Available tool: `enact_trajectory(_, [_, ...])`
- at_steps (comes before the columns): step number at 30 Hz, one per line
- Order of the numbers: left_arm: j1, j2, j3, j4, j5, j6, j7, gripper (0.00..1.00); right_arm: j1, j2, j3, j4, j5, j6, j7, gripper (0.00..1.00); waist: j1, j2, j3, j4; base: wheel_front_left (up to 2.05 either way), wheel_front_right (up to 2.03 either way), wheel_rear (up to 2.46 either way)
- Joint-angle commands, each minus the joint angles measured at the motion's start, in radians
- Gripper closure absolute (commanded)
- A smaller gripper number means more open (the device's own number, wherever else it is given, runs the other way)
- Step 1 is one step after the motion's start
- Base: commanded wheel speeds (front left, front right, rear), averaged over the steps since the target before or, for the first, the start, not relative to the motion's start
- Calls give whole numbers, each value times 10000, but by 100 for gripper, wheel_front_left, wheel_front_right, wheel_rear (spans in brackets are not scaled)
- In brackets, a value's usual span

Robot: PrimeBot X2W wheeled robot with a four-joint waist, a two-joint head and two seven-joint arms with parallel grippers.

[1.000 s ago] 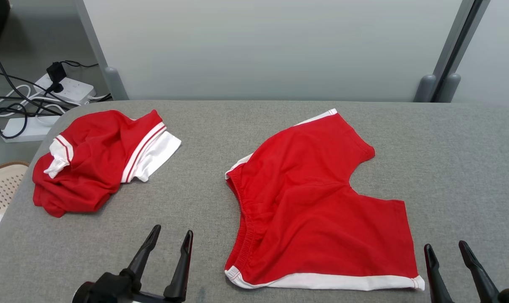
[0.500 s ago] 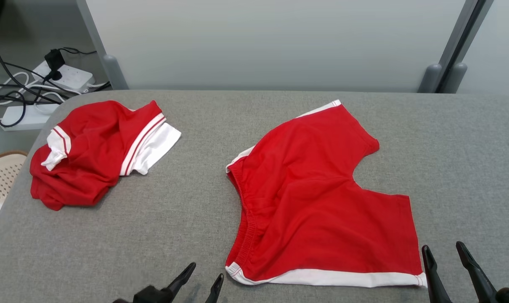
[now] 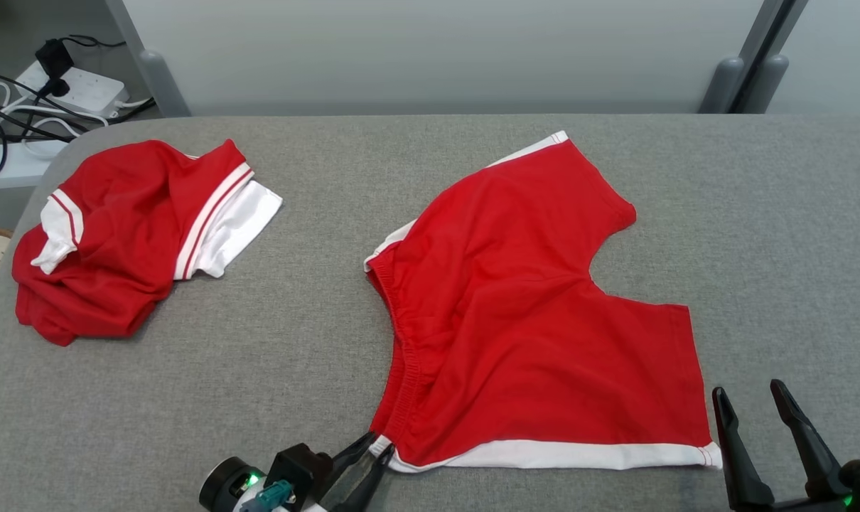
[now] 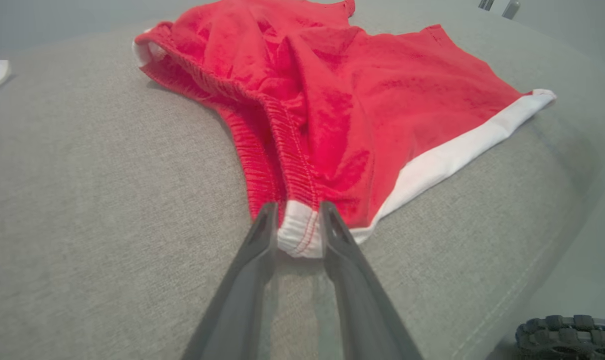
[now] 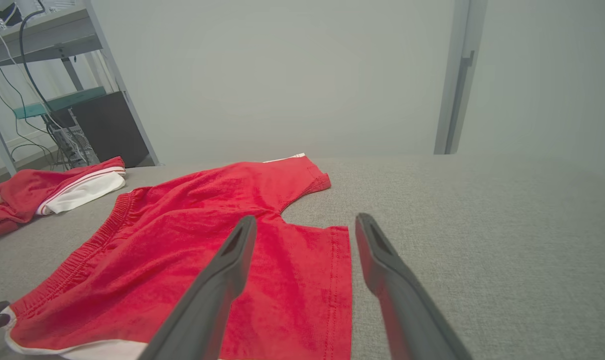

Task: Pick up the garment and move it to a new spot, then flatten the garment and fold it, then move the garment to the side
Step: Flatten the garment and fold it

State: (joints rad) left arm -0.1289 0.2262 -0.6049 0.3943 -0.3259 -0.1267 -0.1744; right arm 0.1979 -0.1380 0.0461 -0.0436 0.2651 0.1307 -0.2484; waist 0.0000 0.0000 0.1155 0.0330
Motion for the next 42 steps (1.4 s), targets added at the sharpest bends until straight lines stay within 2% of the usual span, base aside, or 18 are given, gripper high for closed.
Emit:
enact_trajectory(1, [-540, 256, 160, -74, -239, -39, 40, 64, -367, -259, 198, -165, 92, 0, -133, 0, 0, 0, 85, -50, 0, 0, 0])
enact_trajectory(4, [-711, 358, -137, 99, -416, -39, 83, 82, -395, -272, 203, -160, 103, 0, -133, 0, 0, 0, 169, -91, 0, 0, 0])
enact_trajectory(6, [-806, 406, -302, 196, -546, -39, 127, 100, -414, -278, 186, -156, 112, 0, -133, 0, 0, 0, 223, -108, 0, 0, 0])
enact_trajectory(12, [-1019, 534, -609, 242, -801, -40, 125, 100, -380, -309, 213, -5, 203, 0, -133, 0, 0, 0, 373, -91, 0, 0, 0])
enact_trajectory(20, [-1228, 733, -578, 55, -826, 20, 1, 100, -349, -682, 716, 1221, 808, 0, -133, 0, 0, 0, 596, 64, 0, 0, 0])
enact_trajectory(31, [-1220, 1015, -528, -641, -878, 256, 178, 100, -608, -879, 1209, 2722, 1278, 0, -134, 0, 0, 0, 790, 334, 0, 0, 0])
enact_trajectory(32, [-1209, 1031, -532, -676, -881, 268, 185, 100, -629, -892, 1253, 2811, 1327, 0, -134, 5, 0, 0, 794, 344, 0, 0, 0])
enact_trajectory(33, [-1199, 1048, -541, -707, -883, 279, 198, 100, -650, -908, 1313, 2892, 1379, 0, -134, 29, 0, 0, 799, 351, 0, 0, 0])
enact_trajectory(34, [-1191, 1062, -546, -738, -888, 291, 206, 100, -682, -936, 1359, 2932, 1395, 0, -134, 45, 0, 0, 806, 354, 0, 0, 0])
enact_trajectory(35, [-1183, 1072, -550, -765, -896, 301, 214, 100, -708, -953, 1378, 2946, 1402, 0, -134, 67, 0, 0, 813, 354, 0, 0, 0])
enact_trajectory(36, [-1179, 1080, -554, -796, -906, 308, 222, 100, -728, -969, 1417, 2942, 1416, 0, -134, 94, 0, 0, 819, 351, 0, 0, 0])
enact_trajectory(37, [-1177, 1085, -557, -832, -921, 311, 226, 100, -737, -993, 1459, 2924, 1426, 0, -134, 100, 0, 0, 823, 347, 0, 0, 0])
enact_trajectory(42, [-1158, 1214, -550, -1154, -1009, 328, 389, 100, -646, -1188, 1393, 2491, 1382, 0, -134, 100, 0, 0, 835, 314, 0, 0, 0])
